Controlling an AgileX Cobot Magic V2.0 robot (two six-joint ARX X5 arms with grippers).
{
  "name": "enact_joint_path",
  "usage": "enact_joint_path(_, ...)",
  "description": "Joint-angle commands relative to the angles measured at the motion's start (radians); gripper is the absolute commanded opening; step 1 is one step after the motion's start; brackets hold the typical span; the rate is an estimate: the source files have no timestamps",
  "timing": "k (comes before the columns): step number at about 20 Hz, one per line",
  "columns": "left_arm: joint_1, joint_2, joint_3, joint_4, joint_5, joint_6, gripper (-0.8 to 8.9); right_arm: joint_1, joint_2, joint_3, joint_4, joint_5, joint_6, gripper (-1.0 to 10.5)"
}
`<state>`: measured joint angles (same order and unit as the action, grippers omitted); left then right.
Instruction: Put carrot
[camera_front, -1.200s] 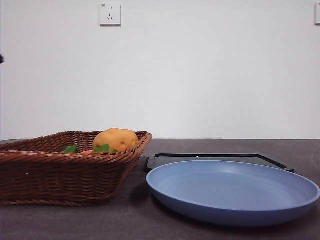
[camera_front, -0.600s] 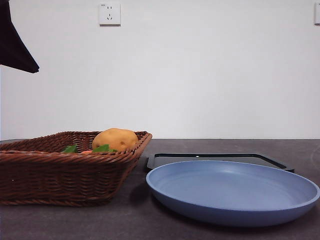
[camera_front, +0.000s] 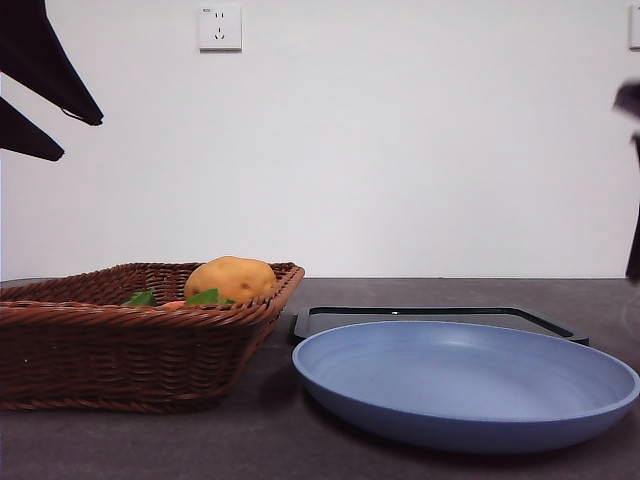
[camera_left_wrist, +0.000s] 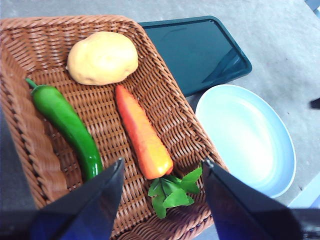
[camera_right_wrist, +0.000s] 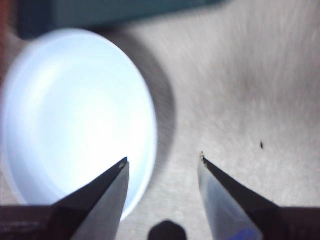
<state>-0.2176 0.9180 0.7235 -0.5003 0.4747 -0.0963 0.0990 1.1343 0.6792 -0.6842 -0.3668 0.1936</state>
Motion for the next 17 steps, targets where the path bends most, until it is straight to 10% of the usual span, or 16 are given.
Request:
enact_joint_path(1, -0.006, 0.004, 0.016, 0.012, 0.001, 0.011, 2.76, 0.016, 0.087, 0.014, 0.027, -0.002, -0.008, 2.5)
enact_joint_path(17, -0.006, 0.004, 0.016, 0.013, 0.001, 0.01, 2.76, 0.126, 0.293, 0.014, 0.187, 0.0, 0.061, 0.1)
